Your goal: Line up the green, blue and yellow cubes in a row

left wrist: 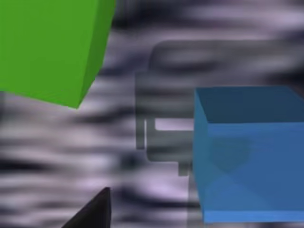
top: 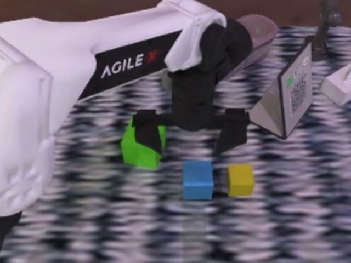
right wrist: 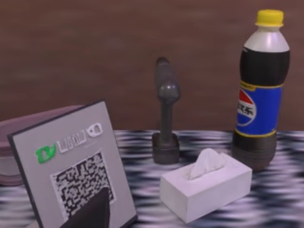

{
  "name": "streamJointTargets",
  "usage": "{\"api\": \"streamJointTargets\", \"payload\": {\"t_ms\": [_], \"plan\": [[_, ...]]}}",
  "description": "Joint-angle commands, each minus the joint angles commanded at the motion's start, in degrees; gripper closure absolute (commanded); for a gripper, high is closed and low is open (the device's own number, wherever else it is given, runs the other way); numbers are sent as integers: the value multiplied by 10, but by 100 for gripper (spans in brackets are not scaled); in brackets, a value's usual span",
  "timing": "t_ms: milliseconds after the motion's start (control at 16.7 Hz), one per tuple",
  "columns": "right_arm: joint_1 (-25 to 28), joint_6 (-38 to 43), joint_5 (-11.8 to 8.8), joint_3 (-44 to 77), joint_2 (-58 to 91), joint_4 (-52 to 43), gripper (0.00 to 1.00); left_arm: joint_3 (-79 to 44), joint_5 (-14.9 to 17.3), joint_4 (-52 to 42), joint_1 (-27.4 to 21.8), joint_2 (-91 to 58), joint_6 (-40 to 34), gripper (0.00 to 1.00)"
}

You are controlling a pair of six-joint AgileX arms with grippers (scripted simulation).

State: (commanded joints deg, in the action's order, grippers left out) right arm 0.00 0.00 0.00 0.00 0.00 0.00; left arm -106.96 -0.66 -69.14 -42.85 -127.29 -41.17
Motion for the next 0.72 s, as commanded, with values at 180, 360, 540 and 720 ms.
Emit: {"api": "streamJointTargets", "payload": {"t_ms": [180, 360, 540, 720], "plan": [[0, 0, 0, 0, 0, 0, 0, -5, 3, -4, 43, -5, 92, 0], [0, 0, 0, 0, 0, 0, 0, -12, 6, -7, 94, -10, 201, 0], [0, 0, 0, 0, 0, 0, 0, -17, 8, -9, 133, -13, 268, 0], [0, 0, 0, 0, 0, 0, 0, -18, 9, -10, 142, -13, 282, 0]]}}
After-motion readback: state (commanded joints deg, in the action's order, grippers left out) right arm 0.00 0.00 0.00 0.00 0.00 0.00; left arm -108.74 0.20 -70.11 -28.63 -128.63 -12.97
